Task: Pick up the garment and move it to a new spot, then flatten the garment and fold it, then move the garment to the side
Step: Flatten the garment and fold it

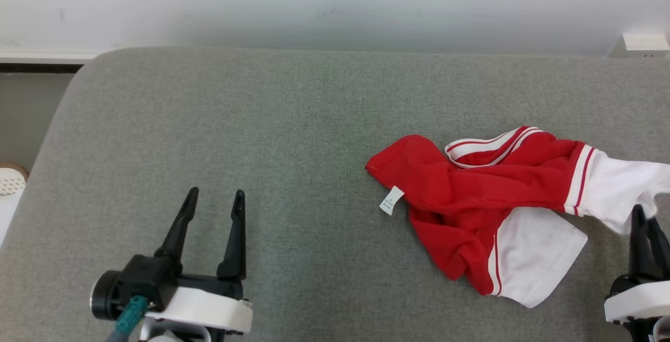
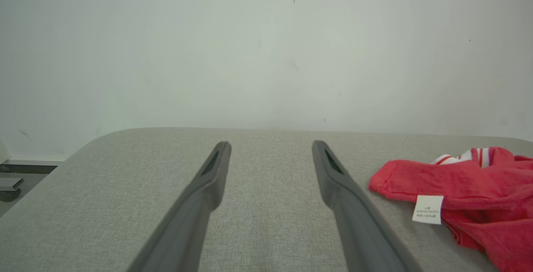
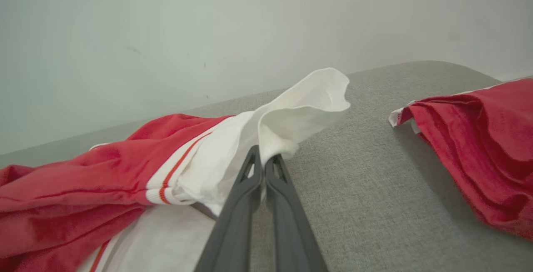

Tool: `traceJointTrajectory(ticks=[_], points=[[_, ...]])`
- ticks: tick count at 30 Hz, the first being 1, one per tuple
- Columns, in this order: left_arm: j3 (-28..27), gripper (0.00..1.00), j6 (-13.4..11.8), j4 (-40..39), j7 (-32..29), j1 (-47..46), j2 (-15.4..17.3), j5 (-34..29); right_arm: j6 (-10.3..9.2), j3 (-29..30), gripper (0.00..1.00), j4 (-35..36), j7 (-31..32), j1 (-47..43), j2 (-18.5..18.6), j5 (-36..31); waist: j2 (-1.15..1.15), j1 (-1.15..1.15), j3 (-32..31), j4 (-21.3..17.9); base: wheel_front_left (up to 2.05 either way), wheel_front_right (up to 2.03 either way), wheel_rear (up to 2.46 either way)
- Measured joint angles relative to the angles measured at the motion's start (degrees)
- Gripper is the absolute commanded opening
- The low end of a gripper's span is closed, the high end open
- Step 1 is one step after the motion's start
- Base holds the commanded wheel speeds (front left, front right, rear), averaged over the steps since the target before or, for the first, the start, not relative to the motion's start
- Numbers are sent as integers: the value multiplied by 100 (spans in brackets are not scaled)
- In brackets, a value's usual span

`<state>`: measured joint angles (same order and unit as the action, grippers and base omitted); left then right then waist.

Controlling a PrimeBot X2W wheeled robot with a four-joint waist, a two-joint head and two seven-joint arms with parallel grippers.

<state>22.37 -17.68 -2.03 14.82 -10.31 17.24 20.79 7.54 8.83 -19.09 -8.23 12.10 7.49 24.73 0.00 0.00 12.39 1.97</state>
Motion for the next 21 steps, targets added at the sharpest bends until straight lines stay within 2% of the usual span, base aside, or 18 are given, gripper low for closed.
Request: traceJointTrajectory(ticks=[4, 9, 15, 21], points=[[-22, 100, 0, -1, 15, 4, 32, 0, 0, -38, 100, 272, -186, -209, 47, -165, 0, 0, -54, -16, 0, 0, 0], [-83, 100, -38, -20, 16, 60, 119, 0, 0, -318, 100, 1255, -218, -671, 22, -662, 0, 0, -130, -40, 0, 0, 0], [-80, 100, -79, -90, -29, 155, 177, 0, 0, -768, 100, 2265, 169, -1119, -91, -871, 0, 0, -219, -110, 0, 0, 0], [-40, 100, -96, -140, -102, 191, 205, 0, 0, -821, 100, 2613, 369, -1317, -213, -882, 0, 0, -256, -145, 0, 0, 0]])
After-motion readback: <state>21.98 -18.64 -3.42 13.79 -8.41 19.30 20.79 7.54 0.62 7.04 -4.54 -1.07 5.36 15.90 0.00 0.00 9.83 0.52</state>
